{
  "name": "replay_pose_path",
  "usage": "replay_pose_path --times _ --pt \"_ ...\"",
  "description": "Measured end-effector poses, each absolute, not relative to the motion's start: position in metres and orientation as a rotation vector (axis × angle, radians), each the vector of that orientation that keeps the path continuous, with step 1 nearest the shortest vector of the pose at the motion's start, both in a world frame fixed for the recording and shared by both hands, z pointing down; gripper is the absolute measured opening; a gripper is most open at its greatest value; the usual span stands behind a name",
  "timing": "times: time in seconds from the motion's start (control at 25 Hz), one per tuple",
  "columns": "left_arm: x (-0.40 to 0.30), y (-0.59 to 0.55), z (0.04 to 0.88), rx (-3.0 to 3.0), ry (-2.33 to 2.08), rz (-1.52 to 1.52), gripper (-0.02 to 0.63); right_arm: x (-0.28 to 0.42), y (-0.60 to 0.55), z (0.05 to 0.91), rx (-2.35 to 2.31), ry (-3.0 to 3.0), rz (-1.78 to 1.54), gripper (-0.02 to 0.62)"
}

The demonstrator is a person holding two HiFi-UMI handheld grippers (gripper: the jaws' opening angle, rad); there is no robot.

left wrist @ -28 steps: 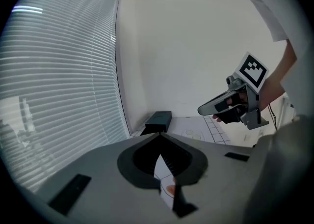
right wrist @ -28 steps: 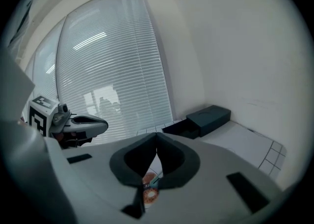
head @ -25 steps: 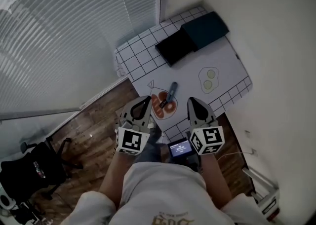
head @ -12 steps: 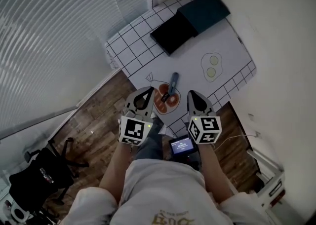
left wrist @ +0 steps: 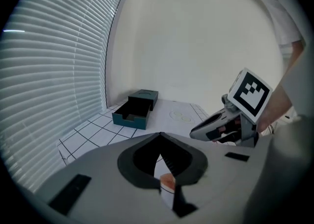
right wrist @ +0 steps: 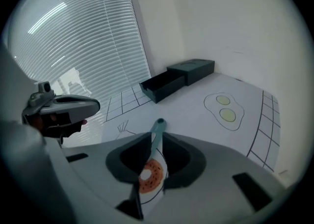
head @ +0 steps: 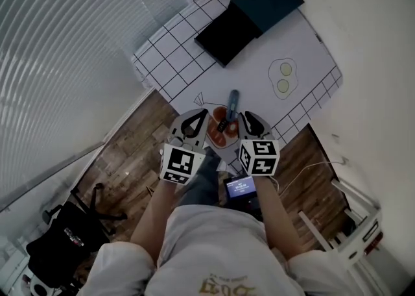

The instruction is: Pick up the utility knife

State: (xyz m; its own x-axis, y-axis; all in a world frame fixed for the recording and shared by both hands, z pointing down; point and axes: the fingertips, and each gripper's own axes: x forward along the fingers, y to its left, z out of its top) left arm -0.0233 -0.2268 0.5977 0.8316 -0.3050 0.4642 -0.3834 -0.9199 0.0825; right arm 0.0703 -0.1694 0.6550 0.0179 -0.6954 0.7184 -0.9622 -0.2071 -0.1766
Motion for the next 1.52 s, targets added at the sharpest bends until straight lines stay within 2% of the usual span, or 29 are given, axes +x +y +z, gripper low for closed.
replay_pose_path --times 0.12,0.36,0.44,0.76,0.92,1.52 --pt "-0.023 -0.232 0.599 2.837 -0.51 0.673 0.008 0.063 -0.176 0.663 1.937 -1.67 1.048 0.094" --pt "-0.027 -0.24 0.602 2.824 -0.489 0.676 0.008 0.054 -0.185 0.682 1.908 -1.62 1.172 0.199" --pt "-0.029 -0.243 0.603 2.818 -0.492 0.679 0.008 0.054 -0.188 0.688 1.907 -1.59 1.183 0.21" --pt "-0.038 -0.258 0.613 2.788 -0.518 0.72 0.008 0.051 -0.201 0.705 1.835 -1.443 1.05 0.209" --pt "-0.04 -0.262 0.618 2.782 -0.513 0.737 0.008 0.041 -0.205 0.707 1.781 -1.478 1.039 0.142" --pt "-0.042 -0.278 0.602 2.792 -0.555 0.689 0.008 0.068 -0.21 0.666 1.887 -1.578 1.035 0.133"
